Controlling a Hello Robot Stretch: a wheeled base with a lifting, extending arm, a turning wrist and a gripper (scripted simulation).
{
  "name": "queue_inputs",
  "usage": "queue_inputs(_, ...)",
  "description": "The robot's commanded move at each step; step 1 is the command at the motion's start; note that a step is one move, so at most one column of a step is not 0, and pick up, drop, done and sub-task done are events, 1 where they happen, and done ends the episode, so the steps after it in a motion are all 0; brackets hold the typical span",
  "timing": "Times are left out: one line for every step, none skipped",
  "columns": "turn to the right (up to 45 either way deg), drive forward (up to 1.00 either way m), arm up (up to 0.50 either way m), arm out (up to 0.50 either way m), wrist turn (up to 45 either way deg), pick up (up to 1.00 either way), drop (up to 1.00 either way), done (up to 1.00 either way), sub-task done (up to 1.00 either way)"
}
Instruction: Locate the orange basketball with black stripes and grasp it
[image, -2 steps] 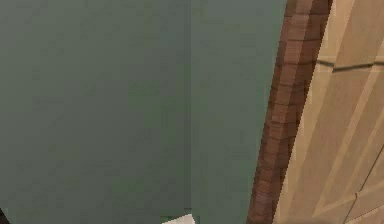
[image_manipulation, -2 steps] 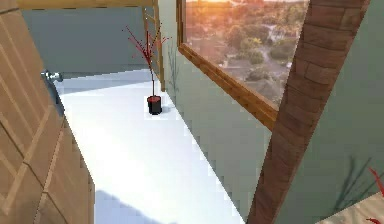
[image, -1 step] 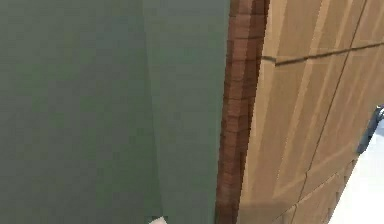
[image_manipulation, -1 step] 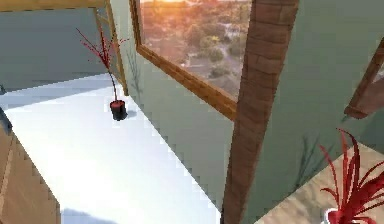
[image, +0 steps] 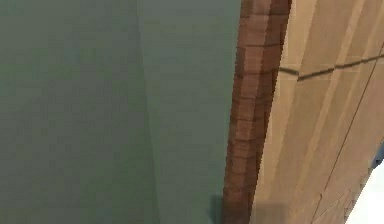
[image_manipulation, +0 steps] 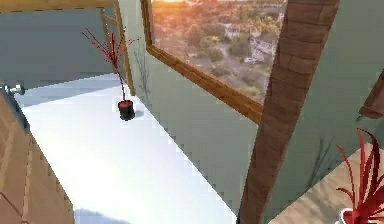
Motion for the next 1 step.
queue_inputs(45.0,0.00,0.00,0.00,0.0,0.00,0.00,0.00,0.00)
